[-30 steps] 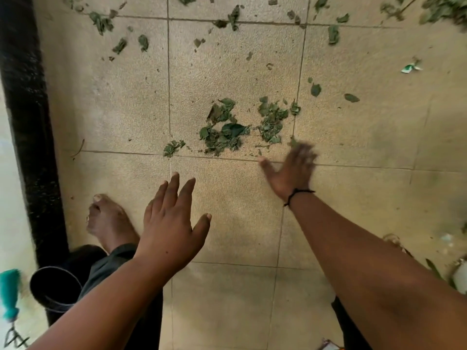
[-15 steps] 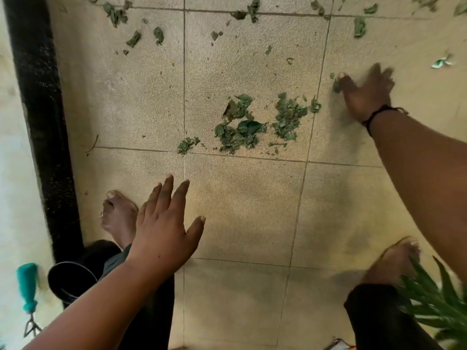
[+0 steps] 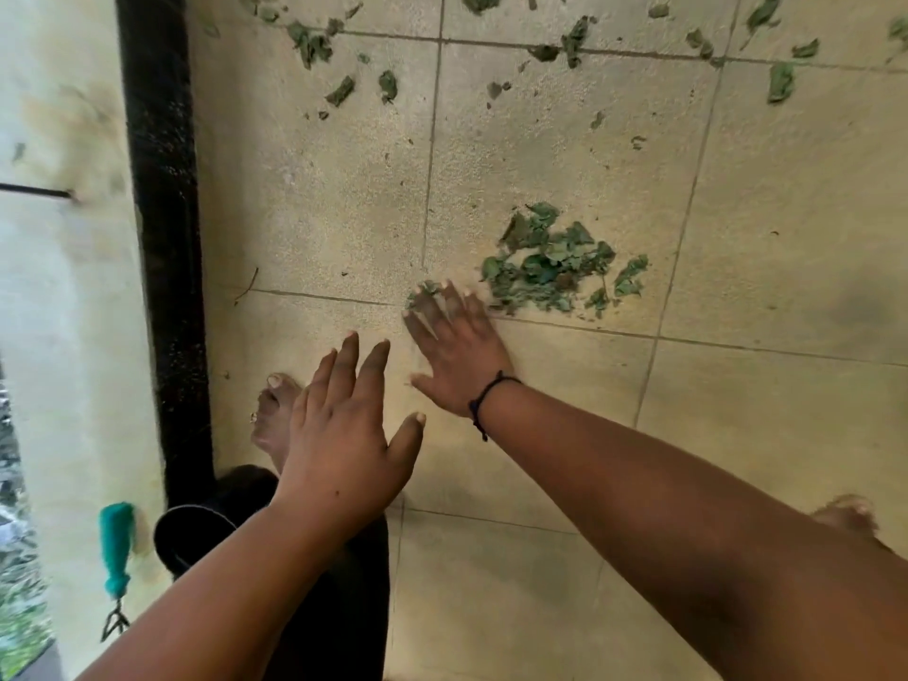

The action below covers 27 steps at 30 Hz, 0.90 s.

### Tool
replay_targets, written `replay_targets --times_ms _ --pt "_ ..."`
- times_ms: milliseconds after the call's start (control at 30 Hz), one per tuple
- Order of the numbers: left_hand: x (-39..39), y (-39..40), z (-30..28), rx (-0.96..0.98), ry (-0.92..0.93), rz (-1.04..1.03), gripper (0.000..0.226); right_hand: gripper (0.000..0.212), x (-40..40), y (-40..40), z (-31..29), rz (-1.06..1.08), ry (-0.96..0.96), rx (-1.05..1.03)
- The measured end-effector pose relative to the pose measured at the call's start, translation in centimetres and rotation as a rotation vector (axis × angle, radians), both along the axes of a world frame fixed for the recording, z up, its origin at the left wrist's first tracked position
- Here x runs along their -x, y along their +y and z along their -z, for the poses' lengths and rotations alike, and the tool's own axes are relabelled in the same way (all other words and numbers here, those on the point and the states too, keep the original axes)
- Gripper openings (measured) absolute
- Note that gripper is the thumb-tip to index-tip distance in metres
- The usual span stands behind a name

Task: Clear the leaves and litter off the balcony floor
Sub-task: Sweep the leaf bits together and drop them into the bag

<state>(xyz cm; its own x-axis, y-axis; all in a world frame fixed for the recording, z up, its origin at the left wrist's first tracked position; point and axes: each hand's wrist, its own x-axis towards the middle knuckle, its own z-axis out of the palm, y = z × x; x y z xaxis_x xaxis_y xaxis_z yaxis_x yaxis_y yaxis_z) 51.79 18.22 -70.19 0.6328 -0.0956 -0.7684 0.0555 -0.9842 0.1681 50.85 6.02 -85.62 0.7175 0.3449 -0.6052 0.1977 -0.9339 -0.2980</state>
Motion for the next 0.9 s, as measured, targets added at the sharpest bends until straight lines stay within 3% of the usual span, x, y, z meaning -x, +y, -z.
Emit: replay_targets --times_ms 167,367,500,700,833,900 --pt "-0.8 1.8 -0.2 -0.023 0.008 -0.031 0.085 0.097 -1.0 1.9 3.3 -0.224 -0.083 0.16" --pt "-1.3 2.1 -0.7 0.012 0.036 -0.032 0.077 0.12 -0.9 -2.6 2.9 0.151 -0.035 0.383" --pt "-2.1 1.6 -1.3 0.042 0.034 -0.023 0.081 0.111 -1.5 -4.3 1.3 0.304 -0.025 0.34" --pt "-2.5 1.6 -1.1 0.045 0.006 -0.024 0.079 0.101 -3.9 -5.8 3.4 -0.123 -0.206 0.279" --pt "-1.8 1.4 -0.9 0.05 0.03 0.002 0.078 0.113 -5.2 -8.5 4.4 0.06 -0.167 0.35" --pt "-1.3 1.2 -0.8 0.053 0.04 -0.006 0.078 0.106 -4.5 -9.3 3.6 0.131 -0.142 0.333"
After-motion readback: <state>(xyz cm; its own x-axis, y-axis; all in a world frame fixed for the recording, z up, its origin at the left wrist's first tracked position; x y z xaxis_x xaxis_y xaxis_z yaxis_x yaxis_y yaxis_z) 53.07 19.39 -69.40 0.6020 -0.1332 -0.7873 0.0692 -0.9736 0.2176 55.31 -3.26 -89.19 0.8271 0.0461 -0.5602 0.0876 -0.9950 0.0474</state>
